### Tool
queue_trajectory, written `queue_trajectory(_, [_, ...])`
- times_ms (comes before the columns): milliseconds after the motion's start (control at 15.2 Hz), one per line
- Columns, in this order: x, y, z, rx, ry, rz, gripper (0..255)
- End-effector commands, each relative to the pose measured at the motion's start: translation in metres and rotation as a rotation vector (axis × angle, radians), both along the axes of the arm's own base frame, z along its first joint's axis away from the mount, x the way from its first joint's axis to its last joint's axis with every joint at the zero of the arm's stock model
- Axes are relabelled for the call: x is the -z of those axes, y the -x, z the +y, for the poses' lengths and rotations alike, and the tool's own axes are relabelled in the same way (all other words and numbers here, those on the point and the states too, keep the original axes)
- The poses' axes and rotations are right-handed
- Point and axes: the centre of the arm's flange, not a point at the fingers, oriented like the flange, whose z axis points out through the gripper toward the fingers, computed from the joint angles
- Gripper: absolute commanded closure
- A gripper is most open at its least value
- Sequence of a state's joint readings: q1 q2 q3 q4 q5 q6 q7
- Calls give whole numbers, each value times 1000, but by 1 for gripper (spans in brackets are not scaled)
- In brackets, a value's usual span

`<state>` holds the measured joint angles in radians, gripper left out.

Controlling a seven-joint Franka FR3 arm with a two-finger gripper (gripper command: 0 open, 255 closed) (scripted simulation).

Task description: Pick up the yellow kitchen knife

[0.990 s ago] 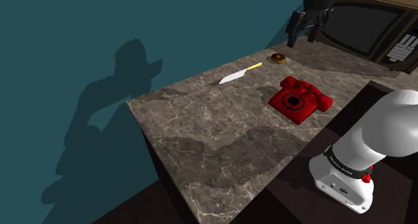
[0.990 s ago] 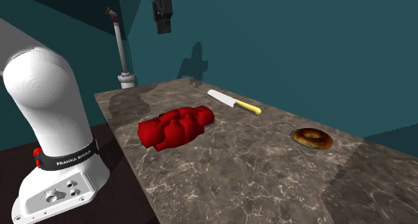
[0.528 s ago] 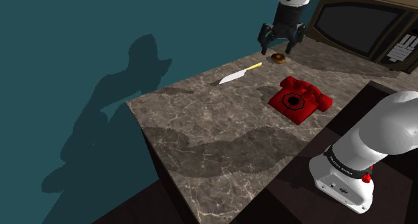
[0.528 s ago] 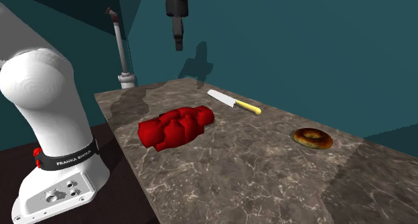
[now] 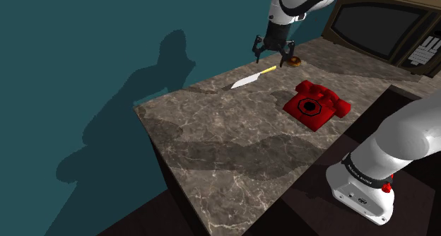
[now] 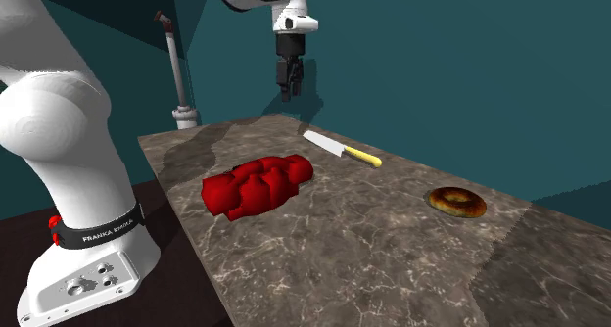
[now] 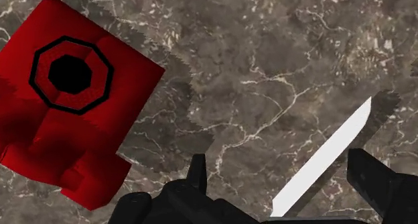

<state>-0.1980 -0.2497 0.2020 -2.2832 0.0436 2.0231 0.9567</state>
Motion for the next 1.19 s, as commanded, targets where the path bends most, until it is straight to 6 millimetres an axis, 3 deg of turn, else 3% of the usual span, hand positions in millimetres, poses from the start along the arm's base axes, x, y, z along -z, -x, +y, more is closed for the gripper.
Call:
queue_trajectory(0, [14, -17, -11, 102, -4, -5, 0])
queue_trajectory(726, [107, -97, -85, 630, -22, -26, 0])
queue_trajectory(1122, [137, -99, -89, 648, -22, -27, 0])
